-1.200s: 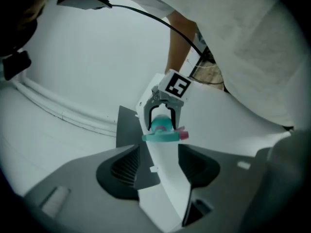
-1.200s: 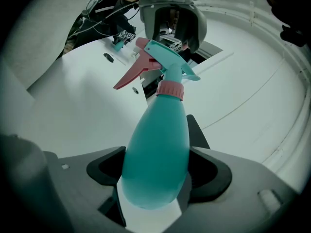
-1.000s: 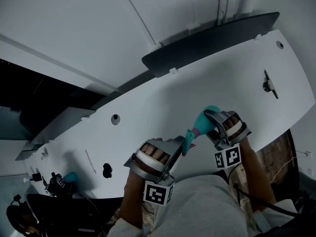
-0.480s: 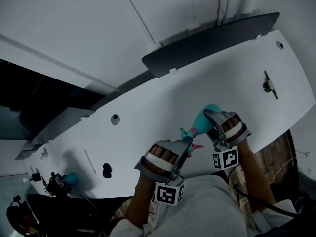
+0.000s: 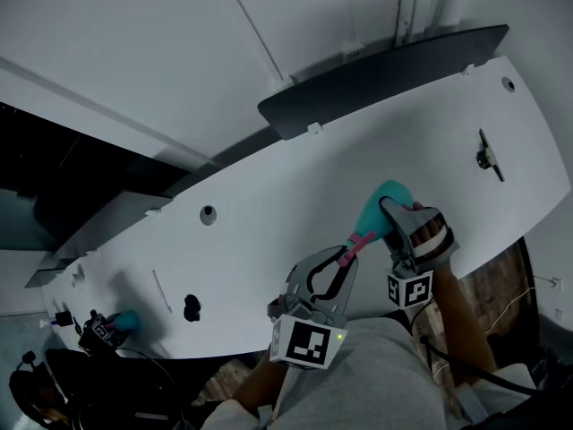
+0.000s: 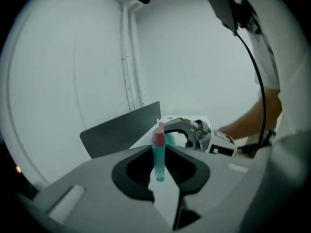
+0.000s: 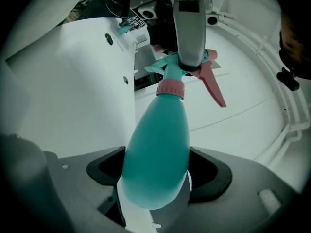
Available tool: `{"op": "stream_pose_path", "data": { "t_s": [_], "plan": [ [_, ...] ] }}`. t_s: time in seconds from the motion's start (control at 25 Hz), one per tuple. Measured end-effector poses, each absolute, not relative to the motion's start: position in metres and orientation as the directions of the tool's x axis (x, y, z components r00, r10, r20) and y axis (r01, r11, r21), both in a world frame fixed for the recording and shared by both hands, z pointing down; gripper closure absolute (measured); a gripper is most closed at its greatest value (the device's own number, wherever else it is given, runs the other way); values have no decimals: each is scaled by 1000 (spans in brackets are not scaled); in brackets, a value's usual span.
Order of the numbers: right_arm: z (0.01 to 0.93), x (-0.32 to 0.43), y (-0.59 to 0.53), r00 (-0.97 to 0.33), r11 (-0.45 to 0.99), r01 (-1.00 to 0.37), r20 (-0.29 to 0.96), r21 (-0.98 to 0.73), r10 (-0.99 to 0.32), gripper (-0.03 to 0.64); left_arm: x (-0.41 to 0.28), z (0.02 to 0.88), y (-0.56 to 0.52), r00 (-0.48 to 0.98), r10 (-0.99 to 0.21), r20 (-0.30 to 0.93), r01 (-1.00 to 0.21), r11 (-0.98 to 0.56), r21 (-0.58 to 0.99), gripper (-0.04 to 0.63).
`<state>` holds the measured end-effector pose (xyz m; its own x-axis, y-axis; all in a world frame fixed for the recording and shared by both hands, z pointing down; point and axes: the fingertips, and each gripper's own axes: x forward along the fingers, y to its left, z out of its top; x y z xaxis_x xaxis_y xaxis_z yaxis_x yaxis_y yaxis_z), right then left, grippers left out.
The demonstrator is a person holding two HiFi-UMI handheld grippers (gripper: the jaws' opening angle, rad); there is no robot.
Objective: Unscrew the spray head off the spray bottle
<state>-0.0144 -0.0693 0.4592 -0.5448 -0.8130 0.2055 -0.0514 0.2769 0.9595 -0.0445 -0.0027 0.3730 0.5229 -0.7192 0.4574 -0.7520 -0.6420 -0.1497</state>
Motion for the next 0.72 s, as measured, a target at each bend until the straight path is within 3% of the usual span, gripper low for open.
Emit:
{"op": "stream_pose_path", "data": {
  "t_s": [0.2,0.4,0.52,0.72],
  "plan": [
    [450,-16,-71,-545,245,-83,162,966,-823,216,-63,372,-10,594,-710,378,-803,-496,330,529],
    [447,-16,-70,-557,223,-87,138,971,-819,216,-78,379,-17,663,-695,279,-605,-279,746,529],
    [447,-18,-70,-561,223,-82,140,971,-816,216,-82,382,-19,669,-703,244,-522,-210,827,529],
    [448,-18,-71,-563,263,-102,162,959,-810,216,-79,375,-19,660,-709,249,-589,-282,757,528]
  ]
}}
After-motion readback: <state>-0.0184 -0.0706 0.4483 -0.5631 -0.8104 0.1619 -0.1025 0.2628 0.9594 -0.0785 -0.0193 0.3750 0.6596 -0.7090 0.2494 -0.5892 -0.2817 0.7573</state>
